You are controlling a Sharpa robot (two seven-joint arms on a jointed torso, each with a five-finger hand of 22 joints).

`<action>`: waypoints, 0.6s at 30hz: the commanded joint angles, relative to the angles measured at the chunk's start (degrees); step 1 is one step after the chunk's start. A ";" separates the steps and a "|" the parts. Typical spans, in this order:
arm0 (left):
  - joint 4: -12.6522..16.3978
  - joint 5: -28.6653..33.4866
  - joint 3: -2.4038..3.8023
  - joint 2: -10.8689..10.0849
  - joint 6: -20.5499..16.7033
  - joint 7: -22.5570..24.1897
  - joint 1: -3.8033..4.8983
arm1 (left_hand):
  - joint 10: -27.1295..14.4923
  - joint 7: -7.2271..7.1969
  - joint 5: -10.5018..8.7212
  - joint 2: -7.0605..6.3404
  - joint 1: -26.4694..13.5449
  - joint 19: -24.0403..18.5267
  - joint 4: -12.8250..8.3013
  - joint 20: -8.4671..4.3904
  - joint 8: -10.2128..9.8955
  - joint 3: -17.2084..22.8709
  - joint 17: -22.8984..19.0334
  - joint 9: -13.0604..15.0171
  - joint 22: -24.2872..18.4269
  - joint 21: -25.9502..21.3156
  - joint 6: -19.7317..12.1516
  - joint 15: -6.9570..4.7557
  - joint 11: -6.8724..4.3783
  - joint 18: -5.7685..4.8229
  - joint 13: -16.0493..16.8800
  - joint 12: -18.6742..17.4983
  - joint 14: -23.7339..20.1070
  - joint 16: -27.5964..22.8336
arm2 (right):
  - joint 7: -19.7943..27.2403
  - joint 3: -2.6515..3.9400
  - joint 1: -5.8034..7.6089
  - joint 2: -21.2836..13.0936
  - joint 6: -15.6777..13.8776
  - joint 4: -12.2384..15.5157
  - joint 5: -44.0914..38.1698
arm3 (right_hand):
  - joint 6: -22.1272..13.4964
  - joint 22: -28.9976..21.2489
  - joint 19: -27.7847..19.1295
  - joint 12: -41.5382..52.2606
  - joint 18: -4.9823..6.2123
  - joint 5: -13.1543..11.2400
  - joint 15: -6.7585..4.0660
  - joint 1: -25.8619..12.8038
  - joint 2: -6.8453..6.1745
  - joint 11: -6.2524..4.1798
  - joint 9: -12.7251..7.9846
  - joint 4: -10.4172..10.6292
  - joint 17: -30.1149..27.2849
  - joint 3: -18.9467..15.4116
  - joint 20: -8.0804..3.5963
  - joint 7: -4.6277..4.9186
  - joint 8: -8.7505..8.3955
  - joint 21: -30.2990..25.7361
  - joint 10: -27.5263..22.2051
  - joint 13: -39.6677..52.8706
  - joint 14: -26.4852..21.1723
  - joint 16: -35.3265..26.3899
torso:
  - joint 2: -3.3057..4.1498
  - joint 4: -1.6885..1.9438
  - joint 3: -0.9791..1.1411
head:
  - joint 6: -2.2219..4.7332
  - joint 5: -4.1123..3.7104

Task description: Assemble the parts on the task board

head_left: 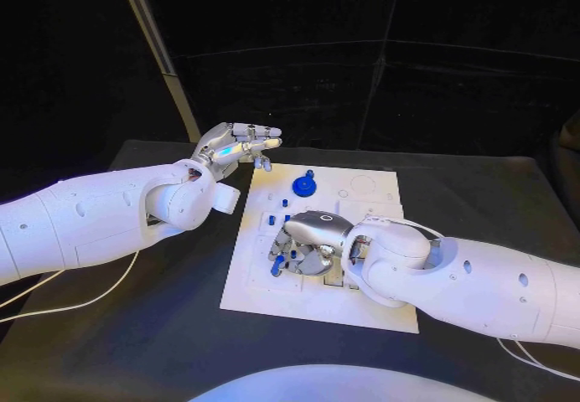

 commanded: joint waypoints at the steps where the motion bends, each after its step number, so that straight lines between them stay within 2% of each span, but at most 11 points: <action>1: 0.08 0.15 0.05 0.08 0.65 0.42 0.08 | -0.46 0.13 -0.22 0.65 0.00 -0.45 -0.04 0.02 -0.23 -0.40 -0.05 -0.06 -0.06 -0.09 -0.31 -0.04 -0.09 0.33 -0.10 0.33 -0.25 -0.25 | -1.56 -0.04 0.03 0.18 1.97 0.00 -3.31 | -0.03 0.01 -0.01 -0.39 -0.48 0.16 0.32 -0.36 0.07 0.08 0.08 0.25 0.01 0.18 0.39 0.40 -0.21 0.25 0.46 0.03 0.89 0.35 | 0.02 -0.02 -0.01 | -0.11 0.04; 18: 0.05 0.15 0.05 0.07 0.68 0.40 0.08 | -0.62 0.16 -0.23 0.72 0.04 -0.42 -0.02 0.04 -0.25 -0.57 -0.14 -0.06 -0.14 -0.20 -0.37 -0.02 -0.07 0.33 -0.09 0.44 -0.28 -0.23 | -3.66 -0.07 -0.17 1.32 2.60 -0.11 -6.88 | 0.10 0.00 -0.04 -0.39 -0.47 0.14 0.31 -0.46 0.06 0.04 0.11 0.24 -0.14 0.15 0.41 0.34 -0.17 0.24 0.61 0.06 0.85 0.27 | -0.02 0.01 -0.05 | -0.39 0.03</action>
